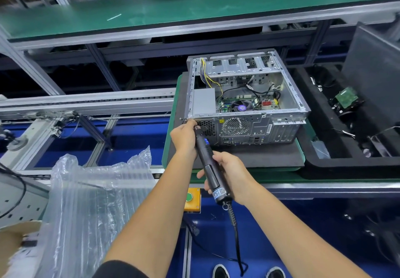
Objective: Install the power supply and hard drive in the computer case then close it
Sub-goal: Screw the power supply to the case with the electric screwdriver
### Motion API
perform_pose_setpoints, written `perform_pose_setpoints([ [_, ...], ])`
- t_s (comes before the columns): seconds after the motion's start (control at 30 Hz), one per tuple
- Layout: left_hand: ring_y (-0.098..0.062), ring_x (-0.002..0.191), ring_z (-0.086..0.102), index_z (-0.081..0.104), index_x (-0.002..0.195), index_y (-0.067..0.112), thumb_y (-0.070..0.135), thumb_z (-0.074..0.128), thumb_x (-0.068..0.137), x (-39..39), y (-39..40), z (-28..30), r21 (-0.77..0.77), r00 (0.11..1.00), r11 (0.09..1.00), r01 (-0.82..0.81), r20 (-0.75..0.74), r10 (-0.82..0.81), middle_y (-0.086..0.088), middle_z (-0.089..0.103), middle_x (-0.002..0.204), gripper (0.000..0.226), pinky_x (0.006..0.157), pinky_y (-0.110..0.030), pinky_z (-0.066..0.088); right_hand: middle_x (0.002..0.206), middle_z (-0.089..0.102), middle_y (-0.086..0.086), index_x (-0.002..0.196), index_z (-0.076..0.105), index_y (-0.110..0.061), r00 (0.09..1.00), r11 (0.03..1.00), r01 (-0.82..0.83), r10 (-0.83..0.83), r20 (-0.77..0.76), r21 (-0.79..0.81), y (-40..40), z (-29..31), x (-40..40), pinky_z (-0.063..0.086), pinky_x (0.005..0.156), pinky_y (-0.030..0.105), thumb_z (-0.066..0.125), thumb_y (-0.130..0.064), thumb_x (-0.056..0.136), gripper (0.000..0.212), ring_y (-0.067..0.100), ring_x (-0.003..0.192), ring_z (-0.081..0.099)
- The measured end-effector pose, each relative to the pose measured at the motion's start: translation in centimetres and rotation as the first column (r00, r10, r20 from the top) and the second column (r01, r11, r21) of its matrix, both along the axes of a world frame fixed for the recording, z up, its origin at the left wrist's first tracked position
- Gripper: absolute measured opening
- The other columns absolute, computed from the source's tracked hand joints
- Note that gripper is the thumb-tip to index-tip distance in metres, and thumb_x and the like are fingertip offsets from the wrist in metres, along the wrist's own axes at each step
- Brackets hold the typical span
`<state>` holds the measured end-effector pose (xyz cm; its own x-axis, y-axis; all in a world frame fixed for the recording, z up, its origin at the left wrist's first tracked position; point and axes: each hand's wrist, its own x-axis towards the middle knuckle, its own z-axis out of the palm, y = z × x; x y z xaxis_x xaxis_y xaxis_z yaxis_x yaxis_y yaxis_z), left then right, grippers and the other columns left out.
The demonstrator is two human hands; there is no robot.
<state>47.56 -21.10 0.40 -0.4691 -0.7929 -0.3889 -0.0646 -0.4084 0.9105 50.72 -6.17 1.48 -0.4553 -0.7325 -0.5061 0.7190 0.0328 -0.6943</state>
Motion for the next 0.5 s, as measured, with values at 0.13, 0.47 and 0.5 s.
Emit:
perform_pose_setpoints([
  [0.13,-0.016,0.046,0.051,0.061,0.046,0.013,0.005,0.062,0.075,-0.3,0.6,-0.1,0.041,0.999,0.999,-0.019,-0.036,0.020,-0.001,0.061,0.050,0.030,0.052,-0.027,0.046,0.083,0.063,0.011,0.134,0.056,-0.022,0.999,1.000,0.002,-0.002,-0.050,-0.001,0.9,-0.7,0.0,0.052,0.054,0.031,0.050,-0.024,0.102,0.033,0.019,0.060,0.063],
  [0.47,-0.015,0.038,0.056,0.055,0.067,0.004,-0.003,0.054,0.085,0.0,0.8,0.9,0.084,0.996,0.996,0.017,-0.089,-0.010,-0.002,0.057,0.046,0.019,0.040,-0.017,0.044,0.101,0.069,0.017,0.137,0.049,-0.047,0.997,0.994,-0.068,0.070,0.023,-0.088,1.2,-0.8,0.4,0.057,0.055,0.036,0.034,-0.031,0.107,0.038,0.033,0.066,0.067],
  [0.5,-0.015,0.039,0.056,0.054,0.067,0.004,-0.004,0.054,0.086,0.0,0.8,1.0,0.089,0.996,0.996,0.014,-0.088,-0.006,-0.003,0.056,0.048,0.020,0.040,-0.017,0.044,0.096,0.071,0.020,0.136,0.051,-0.044,0.998,0.993,-0.056,0.059,0.027,-0.102,1.3,-0.8,0.3,0.056,0.054,0.036,0.032,-0.028,0.107,0.039,0.033,0.063,0.064],
])
